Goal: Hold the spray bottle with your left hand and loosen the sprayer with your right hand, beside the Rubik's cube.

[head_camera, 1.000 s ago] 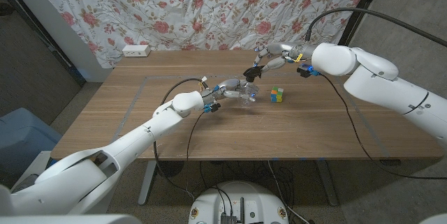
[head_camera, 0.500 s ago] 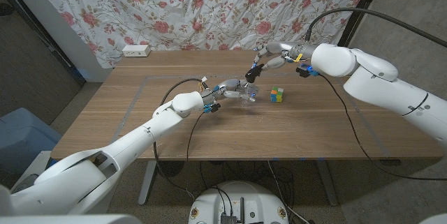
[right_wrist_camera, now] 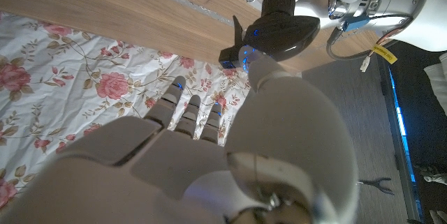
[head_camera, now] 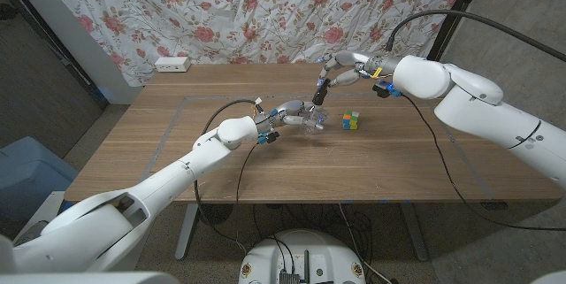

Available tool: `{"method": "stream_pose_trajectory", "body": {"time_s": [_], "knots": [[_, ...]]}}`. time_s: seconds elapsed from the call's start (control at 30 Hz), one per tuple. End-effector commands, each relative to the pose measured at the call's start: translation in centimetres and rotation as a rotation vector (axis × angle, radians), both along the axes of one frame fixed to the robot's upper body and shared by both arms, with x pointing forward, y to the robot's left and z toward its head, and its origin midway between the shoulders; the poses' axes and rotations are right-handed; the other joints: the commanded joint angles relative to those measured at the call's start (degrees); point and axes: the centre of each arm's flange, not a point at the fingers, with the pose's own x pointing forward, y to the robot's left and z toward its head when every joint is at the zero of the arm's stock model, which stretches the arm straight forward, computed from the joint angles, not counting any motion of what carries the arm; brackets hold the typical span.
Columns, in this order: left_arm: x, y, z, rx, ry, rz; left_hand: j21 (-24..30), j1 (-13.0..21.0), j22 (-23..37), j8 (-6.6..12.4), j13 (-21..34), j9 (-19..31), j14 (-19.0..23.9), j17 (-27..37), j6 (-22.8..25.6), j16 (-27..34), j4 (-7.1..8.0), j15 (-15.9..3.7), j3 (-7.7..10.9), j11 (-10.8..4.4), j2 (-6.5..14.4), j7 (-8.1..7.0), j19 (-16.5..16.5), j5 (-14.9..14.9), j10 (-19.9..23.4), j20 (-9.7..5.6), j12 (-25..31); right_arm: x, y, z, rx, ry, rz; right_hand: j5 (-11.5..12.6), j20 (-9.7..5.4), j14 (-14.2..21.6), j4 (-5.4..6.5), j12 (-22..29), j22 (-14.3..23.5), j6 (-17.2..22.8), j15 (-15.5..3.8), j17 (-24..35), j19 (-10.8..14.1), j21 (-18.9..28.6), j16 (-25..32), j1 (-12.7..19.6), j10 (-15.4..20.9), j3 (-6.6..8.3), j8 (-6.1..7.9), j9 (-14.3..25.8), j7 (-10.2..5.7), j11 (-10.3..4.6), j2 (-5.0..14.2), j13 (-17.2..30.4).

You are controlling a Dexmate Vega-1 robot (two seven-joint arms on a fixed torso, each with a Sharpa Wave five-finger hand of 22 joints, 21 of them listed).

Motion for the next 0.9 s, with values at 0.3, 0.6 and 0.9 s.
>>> {"method": "stream_pose_trajectory", "body": {"time_s": [0.3, 0.6, 0.9], "knots": [[-0.4, 0.1, -0.1, -0.008, -0.012, 0.005, -0.2, -2.9, 0.3, 0.41, 0.2, 0.2, 0.5, 0.0, 0.8, -0.2, 0.04, -7.06, 0.66, -0.69, 4.4, 0.11, -0.1, 0.1, 1.2, -1.66, -0.2, -0.4, -0.4, -0.1, 0.047, -0.025, 0.010, -0.1, 0.07, -0.6, 0.90, -0.4, 0.2, -7.4, 0.52, 0.6, 0.3, 0.0, 0.2, 2.5, -0.7, -0.98, -5.36, -2.9, 0.02, 0.31, -1.23, 0.1], [-0.5, 0.3, 0.1, -0.016, -0.023, 0.016, -0.2, -2.8, 0.3, 0.49, 0.2, 0.2, 0.5, 0.0, 0.9, -0.2, -0.09, -7.10, 0.64, -0.70, 4.3, 0.13, -0.1, 0.1, 1.3, -1.67, -0.3, -0.7, -1.3, 0.4, 0.039, -0.023, -0.015, -0.6, 0.45, -1.2, 1.51, -0.9, 0.1, -11.0, 1.12, 0.6, 0.3, 0.0, 0.0, 1.4, -1.7, -2.26, -8.04, -4.3, 0.02, 0.48, -1.71, 0.1], [-0.7, 0.4, 0.2, -0.046, -0.036, 0.034, -0.2, -2.8, 0.3, 0.57, 0.3, 0.1, 0.6, 0.0, 1.0, -0.2, -0.11, -7.18, 0.60, -0.77, 4.2, 0.03, 0.0, 0.1, 1.6, -1.73, -0.2, -1.3, -2.3, 0.8, 0.062, -0.024, -0.032, -1.9, 1.93, -1.5, 2.94, -1.1, 0.2, -15.7, 3.11, 0.6, 0.5, 0.0, -0.3, -2.9, -3.0, -4.89, -11.83, -5.8, 0.01, 2.37, -2.68, 0.1]]}}
